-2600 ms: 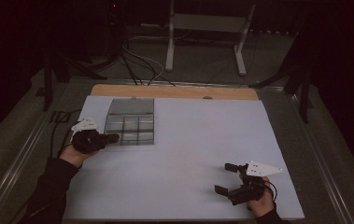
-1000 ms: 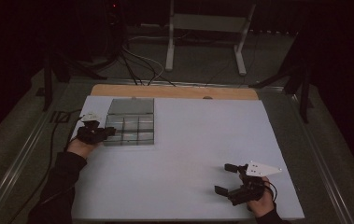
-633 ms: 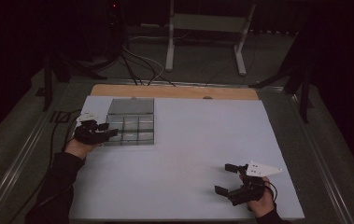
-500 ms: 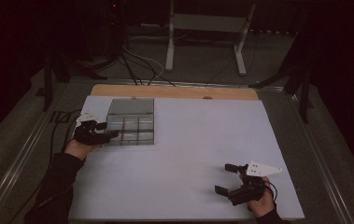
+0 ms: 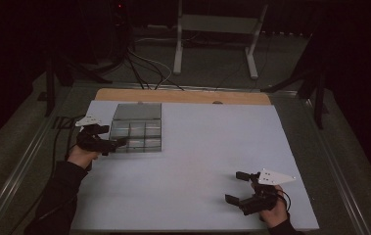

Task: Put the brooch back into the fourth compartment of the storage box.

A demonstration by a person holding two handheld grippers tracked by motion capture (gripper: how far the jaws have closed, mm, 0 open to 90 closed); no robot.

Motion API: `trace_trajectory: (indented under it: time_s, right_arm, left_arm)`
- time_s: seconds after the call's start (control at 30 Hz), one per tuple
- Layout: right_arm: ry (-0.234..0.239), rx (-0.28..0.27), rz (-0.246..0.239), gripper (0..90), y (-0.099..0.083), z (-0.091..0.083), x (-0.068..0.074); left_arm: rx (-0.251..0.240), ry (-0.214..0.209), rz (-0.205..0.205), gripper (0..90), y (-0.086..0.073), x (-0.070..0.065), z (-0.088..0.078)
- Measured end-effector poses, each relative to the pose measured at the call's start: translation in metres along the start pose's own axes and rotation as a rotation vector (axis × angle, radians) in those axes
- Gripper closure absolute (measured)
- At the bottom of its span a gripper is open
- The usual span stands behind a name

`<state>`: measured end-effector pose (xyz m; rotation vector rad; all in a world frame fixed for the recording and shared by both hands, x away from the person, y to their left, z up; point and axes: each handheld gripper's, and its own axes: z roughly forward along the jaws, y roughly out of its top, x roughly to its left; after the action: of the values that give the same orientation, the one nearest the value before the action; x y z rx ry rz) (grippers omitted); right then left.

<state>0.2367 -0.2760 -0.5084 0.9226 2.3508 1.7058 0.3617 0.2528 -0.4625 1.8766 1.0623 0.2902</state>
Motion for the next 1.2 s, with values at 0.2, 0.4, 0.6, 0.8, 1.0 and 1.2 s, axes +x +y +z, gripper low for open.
trace_trajectory:
  time_s: [0.2, 0.4, 0.6, 0.8, 1.0, 1.2]
  right_arm:
    - [-0.003, -0.001, -0.001, 0.0, 0.0, 0.0, 0.0]
    - [-0.005, 0.001, -0.001, 0.0, 0.0, 0.0, 0.001]
    - [-0.008, 0.0, -0.002, 0.0, 0.0, -0.001, 0.0]
    - [-0.004, 0.0, -0.003, 0.0, 0.001, -0.001, 0.001]
    - [-0.006, -0.003, -0.001, 0.0, 0.001, -0.001, 0.001]
    - [-0.003, -0.004, 0.001, 0.0, 0.001, -0.001, 0.001]
  left_arm:
    - [0.004, -0.018, 0.005, 1.3, -0.001, -0.007, -0.004]
    - [-0.028, -0.033, 0.042, 1.3, -0.005, -0.015, -0.01]
    - [-0.039, -0.053, 0.045, 1.3, -0.014, -0.026, -0.015]
    - [-0.072, -0.088, 0.052, 1.3, -0.027, -0.033, -0.023]
    - [-0.07, -0.066, 0.067, 1.3, -0.041, -0.043, -0.029]
    - [-0.067, -0.073, 0.09, 1.3, -0.052, -0.055, -0.034]
